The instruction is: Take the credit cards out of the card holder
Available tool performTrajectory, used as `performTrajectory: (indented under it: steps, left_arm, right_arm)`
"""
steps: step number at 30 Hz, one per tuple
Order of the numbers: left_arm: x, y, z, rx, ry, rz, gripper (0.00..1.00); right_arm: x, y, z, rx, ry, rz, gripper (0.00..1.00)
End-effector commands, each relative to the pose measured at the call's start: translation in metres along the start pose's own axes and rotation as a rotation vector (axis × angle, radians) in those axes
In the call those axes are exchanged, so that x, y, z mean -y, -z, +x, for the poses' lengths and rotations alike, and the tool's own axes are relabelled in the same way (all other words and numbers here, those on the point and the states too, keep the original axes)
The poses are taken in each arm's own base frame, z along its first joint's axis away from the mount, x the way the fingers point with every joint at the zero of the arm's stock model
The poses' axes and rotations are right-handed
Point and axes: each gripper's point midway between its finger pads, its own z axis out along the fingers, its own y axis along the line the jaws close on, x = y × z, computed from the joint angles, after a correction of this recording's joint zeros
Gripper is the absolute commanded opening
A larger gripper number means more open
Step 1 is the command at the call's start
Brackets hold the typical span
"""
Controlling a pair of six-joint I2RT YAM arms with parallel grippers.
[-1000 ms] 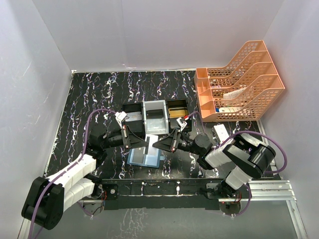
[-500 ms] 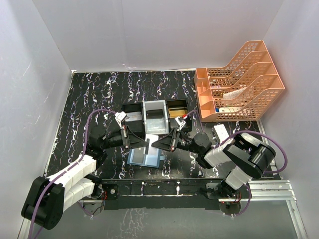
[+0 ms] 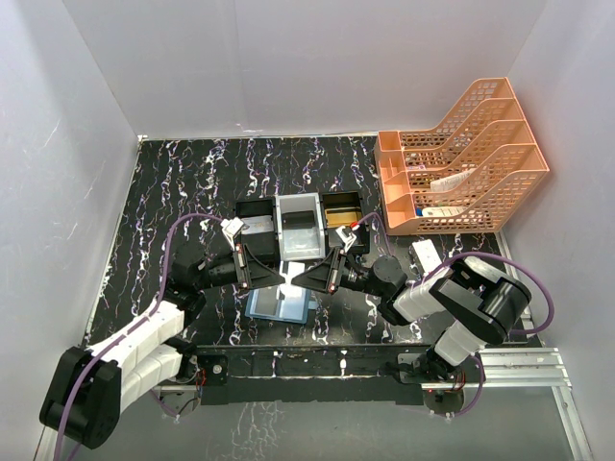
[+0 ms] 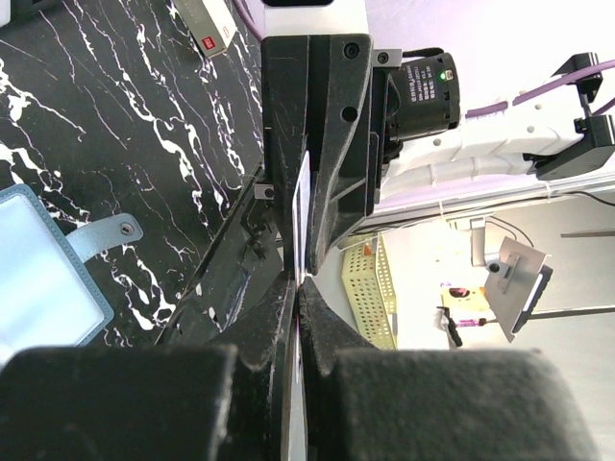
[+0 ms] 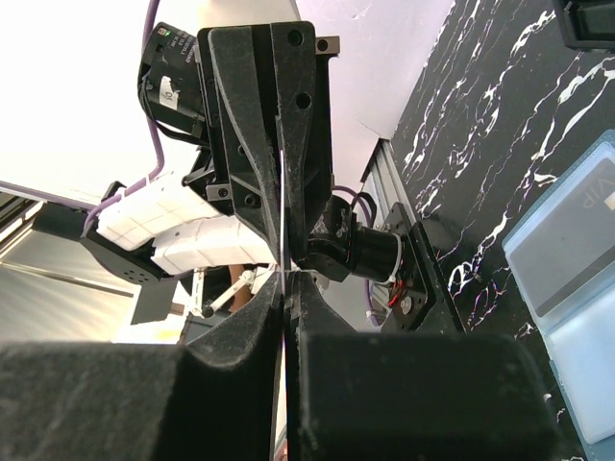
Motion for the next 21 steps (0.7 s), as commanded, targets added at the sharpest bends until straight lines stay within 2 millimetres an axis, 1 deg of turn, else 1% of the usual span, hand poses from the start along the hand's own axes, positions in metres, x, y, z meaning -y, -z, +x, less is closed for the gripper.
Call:
performTrajectory:
  steps: [1, 5, 8, 10, 14, 21]
  left_arm:
    - [0.006, 0.001, -0.008, 0.02, -0.07, -0.011, 0.0]
    - [0.008, 0.002, -0.006, 0.011, -0.07, 0.002, 0.0]
    - [0.008, 0.002, -0.005, 0.009, -0.062, 0.006, 0.0]
    - [0.009, 0.002, -0.005, 0.016, -0.064, 0.015, 0.0]
    - [0.012, 0.001, -0.006, 0.013, -0.068, 0.026, 0.0]
    - [-0.002, 0.002, -0.006, 0.014, -0.053, -0.06, 0.0]
  right_arm:
    - [-0.026, -0.006, -0.006, 0.011, 0.06, -0.096, 0.0]
    - [-0.025, -0.007, -0.005, 0.001, 0.067, -0.092, 0.12]
    - [-0.022, -0.006, -0.002, -0.015, 0.061, -0.086, 0.14]
    - [-0.022, -0.006, -0.002, -0.015, 0.062, -0.084, 0.13]
    - [-0.018, -0.007, -0.002, -0.014, 0.062, -0.067, 0.0]
    - [-0.015, -0.007, -0.004, -0.003, 0.06, -0.039, 0.0]
